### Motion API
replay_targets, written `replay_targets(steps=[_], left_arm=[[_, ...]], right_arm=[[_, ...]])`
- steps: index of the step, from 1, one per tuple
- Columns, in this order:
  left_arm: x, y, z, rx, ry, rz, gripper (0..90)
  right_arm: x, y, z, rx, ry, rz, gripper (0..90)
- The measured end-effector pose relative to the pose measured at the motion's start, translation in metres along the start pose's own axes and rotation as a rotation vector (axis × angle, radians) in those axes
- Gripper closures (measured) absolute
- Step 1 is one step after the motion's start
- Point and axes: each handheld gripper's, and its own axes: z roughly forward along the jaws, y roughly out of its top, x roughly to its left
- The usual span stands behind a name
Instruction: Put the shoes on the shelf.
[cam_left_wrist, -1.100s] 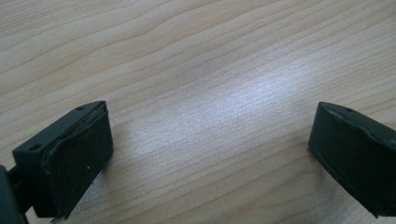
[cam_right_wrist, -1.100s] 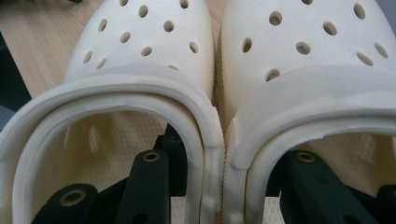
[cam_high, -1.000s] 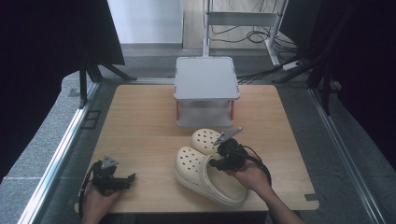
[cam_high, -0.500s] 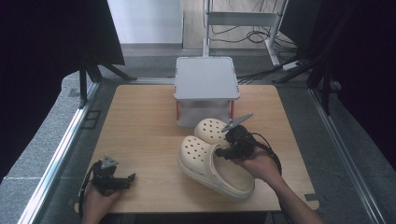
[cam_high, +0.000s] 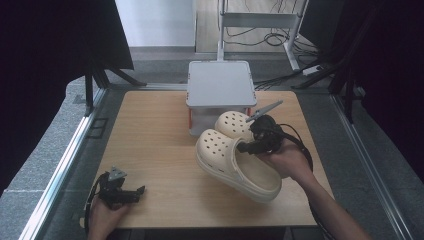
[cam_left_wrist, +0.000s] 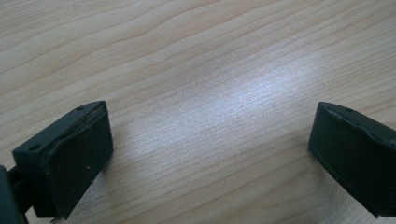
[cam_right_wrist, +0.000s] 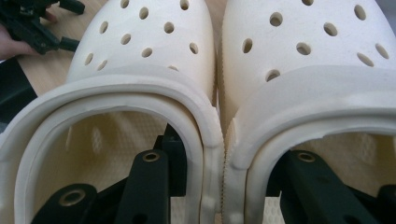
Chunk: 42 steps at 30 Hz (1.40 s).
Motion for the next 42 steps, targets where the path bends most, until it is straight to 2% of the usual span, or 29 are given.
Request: replay_targets(steps=[9,15,25,36,42], left_arm=[[0.0,0.0,0.0,0.0,0.0,-0.001,0.0],[0.0,0.0,0.0,0.0,0.0,-0.001,0.0],[0.0,0.0,0.0,0.0,0.001,0.001,0.0],[0.0,0.0,0.0,0.001,-0.001,0.004,0.0],[0.0,0.0,0.0,0.001,-0.003,-0.001,0.0]], right_arm=[[-0.007,0.029,-0.012,-0.023,-0.03,0.0,64.8],[-0.015,0.051,-0.012,-0.033,-0.049,0.028,64.8],[-0.031,0.09,0.003,-0.05,-0.099,0.102,64.8],[-0.05,0.134,0.024,-0.048,-0.176,0.179,64.8],[-0.062,0.151,0.036,-0.053,-0.205,0.218,64.8]])
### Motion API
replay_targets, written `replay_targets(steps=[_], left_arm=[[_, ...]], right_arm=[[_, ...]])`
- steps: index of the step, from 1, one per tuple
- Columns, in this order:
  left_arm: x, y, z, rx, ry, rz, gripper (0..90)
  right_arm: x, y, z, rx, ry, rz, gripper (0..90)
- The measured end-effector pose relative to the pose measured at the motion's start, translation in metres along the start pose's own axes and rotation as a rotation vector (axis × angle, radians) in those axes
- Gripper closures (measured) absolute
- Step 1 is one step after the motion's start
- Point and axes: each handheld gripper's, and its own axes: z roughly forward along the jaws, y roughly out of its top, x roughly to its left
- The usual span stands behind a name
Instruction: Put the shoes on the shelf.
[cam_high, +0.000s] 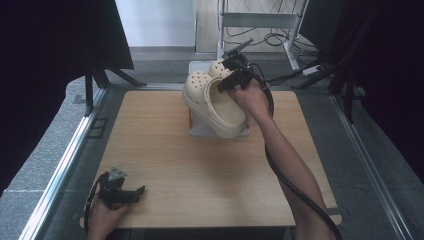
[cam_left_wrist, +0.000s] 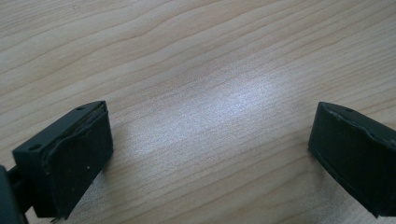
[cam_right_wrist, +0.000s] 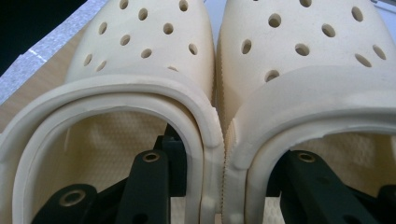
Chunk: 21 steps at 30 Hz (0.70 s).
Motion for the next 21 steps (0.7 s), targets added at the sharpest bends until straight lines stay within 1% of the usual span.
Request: replay_targets(steps=[4,5,11,21], left_arm=[[0.0,0.0,0.0,0.0,-0.001,0.001,0.0],[0.0,0.0,0.0,-0.001,-0.001,0.002,0.0],[0.0,0.0,0.0,0.0,-0.001,0.004,0.0],[0.0,0.0,0.0,0.0,-0.003,0.005,0.0]], right_arm=[[-0.005,0.012,0.011,0.0,-0.032,0.034,64.8],[-0.007,0.015,0.013,-0.003,-0.037,0.036,64.8],[-0.017,0.031,0.027,-0.003,-0.071,0.108,64.8],[-0.029,0.059,0.051,-0.025,-0.131,0.221,64.7]])
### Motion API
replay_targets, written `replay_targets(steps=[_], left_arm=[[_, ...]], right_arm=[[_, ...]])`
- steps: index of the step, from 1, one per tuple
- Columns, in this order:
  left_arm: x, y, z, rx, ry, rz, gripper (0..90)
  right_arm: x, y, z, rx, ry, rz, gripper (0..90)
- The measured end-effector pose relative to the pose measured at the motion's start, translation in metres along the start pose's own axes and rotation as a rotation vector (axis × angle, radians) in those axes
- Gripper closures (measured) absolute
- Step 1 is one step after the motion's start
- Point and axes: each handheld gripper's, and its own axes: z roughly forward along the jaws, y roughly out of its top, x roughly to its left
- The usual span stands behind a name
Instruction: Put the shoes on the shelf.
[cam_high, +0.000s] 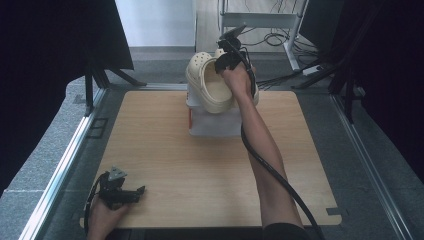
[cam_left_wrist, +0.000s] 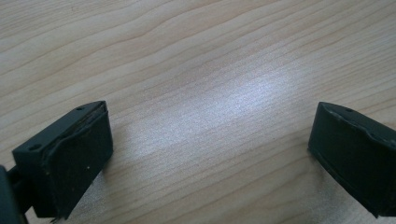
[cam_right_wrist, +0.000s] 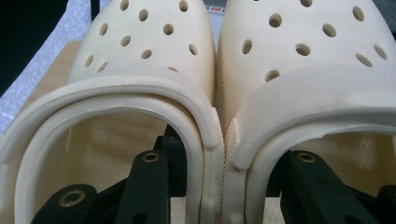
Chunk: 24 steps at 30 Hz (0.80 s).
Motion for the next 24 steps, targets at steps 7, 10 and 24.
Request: replay_targets(steps=[7,10,24], left_arm=[[0.001,0.0,0.0,0.0,0.0,0.006,0.0],[0.0,0.0,0.0,-0.001,0.0,0.004,0.0],[0.0,0.0,0.0,-0.001,0.0,0.005,0.0]], right_arm=[[-0.007,0.014,0.021,0.002,-0.051,0.069,64.6],[-0.01,0.017,0.03,-0.004,-0.064,0.084,64.6],[-0.012,0.008,0.048,-0.01,-0.065,-0.014,50.1]])
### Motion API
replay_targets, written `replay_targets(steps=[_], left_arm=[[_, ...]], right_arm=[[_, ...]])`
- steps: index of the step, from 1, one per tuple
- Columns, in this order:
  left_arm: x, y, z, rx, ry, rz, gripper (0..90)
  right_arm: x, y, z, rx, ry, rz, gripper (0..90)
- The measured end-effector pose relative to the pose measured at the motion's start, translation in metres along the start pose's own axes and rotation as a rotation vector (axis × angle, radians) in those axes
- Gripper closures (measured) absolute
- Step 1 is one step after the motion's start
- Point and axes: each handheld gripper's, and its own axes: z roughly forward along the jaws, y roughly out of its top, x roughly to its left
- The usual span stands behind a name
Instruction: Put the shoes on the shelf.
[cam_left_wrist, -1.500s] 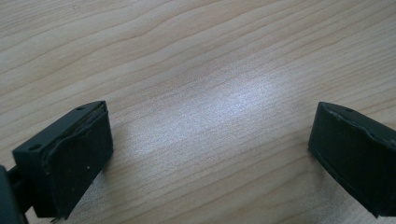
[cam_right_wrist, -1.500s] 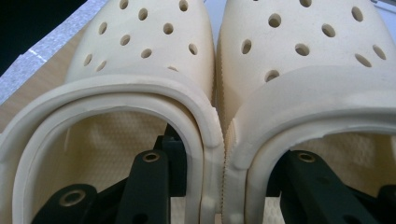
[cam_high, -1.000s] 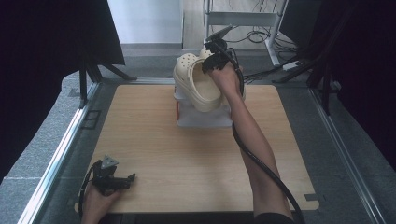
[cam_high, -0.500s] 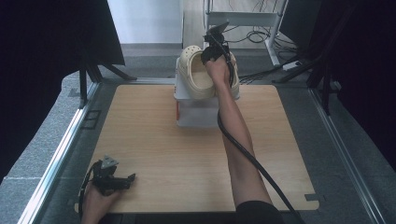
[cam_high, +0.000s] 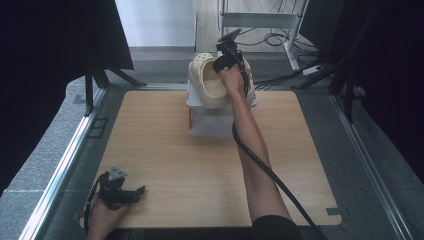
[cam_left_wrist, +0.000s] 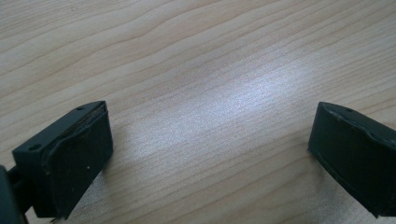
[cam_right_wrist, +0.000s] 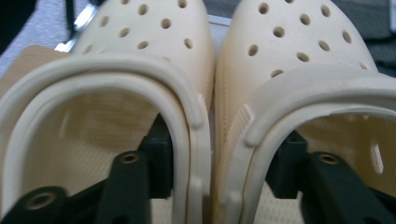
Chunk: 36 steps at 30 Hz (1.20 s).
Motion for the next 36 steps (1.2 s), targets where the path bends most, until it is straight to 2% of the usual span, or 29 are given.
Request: replay_targets(steps=[3,6,9,12,14,19,24,31,36], left_arm=[[0.0,0.0,0.0,0.004,-0.004,0.0,0.0],[0.0,0.0,0.0,0.004,-0.003,0.0,0.0],[0.0,0.0,0.0,0.004,-0.003,0.0,0.0],[0.0,0.0,0.0,0.004,-0.003,-0.001,0.0],[0.0,0.0,0.0,0.004,-0.003,0.0,0.0],[0.0,0.0,0.0,0.004,-0.002,-0.001,0.0],[0.0,0.0,0.0,-0.002,0.0,-0.003,0.0],[0.0,0.0,0.0,-0.001,0.002,-0.003,0.0],[0.0,0.0,0.0,0.003,-0.002,-0.002,0.0]], right_arm=[[-0.002,-0.003,-0.006,-0.028,0.012,-0.06,37.2],[0.0,-0.007,-0.011,-0.031,0.056,-0.133,30.0],[0.001,-0.012,-0.016,-0.034,0.082,-0.173,22.1],[0.002,-0.017,-0.022,-0.037,0.087,-0.203,14.7],[0.002,-0.021,-0.027,-0.032,0.097,-0.234,13.4],[0.005,-0.033,-0.043,-0.058,0.154,-0.262,8.5],[0.01,-0.045,-0.058,-0.101,0.187,-0.332,0.4],[0.013,-0.06,-0.074,-0.114,0.219,-0.394,0.0],[0.01,-0.072,-0.083,-0.116,0.257,-0.406,0.0]])
